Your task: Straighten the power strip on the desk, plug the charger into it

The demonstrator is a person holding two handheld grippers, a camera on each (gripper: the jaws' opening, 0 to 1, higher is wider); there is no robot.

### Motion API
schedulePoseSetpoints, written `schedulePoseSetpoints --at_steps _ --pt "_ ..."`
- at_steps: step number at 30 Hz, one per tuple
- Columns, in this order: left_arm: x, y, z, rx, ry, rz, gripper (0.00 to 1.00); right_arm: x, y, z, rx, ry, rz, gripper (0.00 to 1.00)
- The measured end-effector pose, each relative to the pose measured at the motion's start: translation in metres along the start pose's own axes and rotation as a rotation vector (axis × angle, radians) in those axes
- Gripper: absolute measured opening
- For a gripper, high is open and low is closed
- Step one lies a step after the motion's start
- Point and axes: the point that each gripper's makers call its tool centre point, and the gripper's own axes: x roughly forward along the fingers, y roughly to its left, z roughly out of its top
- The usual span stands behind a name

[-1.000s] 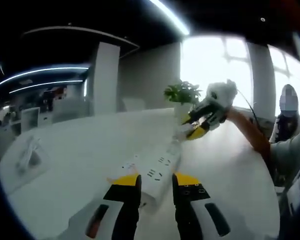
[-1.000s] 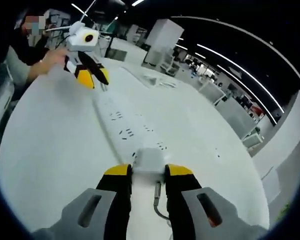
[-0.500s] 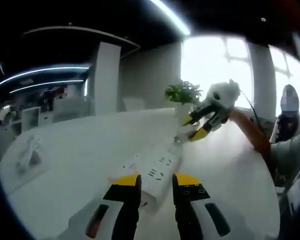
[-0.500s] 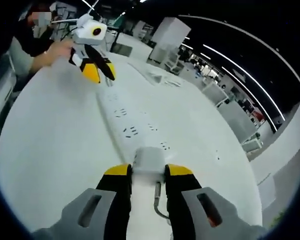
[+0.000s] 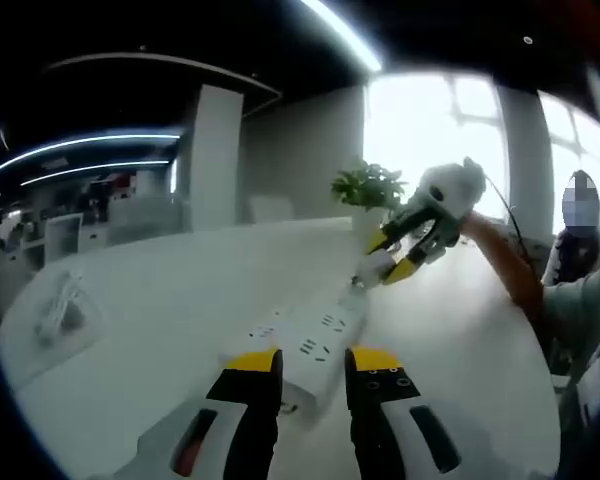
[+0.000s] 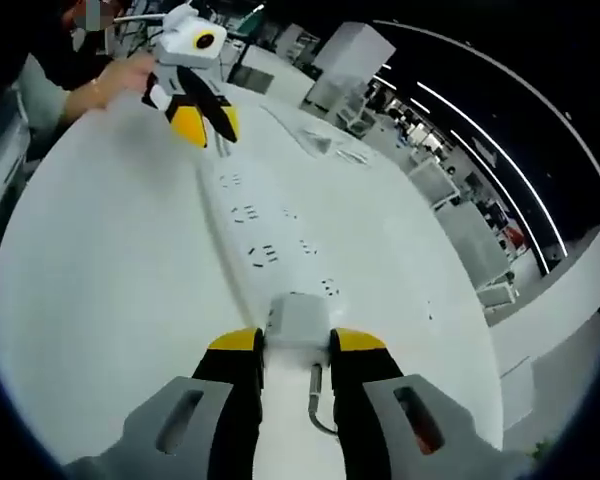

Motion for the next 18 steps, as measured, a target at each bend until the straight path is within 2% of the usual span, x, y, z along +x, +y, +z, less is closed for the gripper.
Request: schedulePoseSetpoints --at_steps 8,18 --pt "-0.0015 -0.0003 0.0004 -0.001 -0.003 0.0 0.25 0.0034 0.0004 0.0055 -0.043 0.06 0.034 0.25" --pt "-0.0029 -0.003 0.0002 0.0 -0.006 -0.005 0.25 0.0039 0.0002 0.007 -0.144 0.189 0.082 0.25"
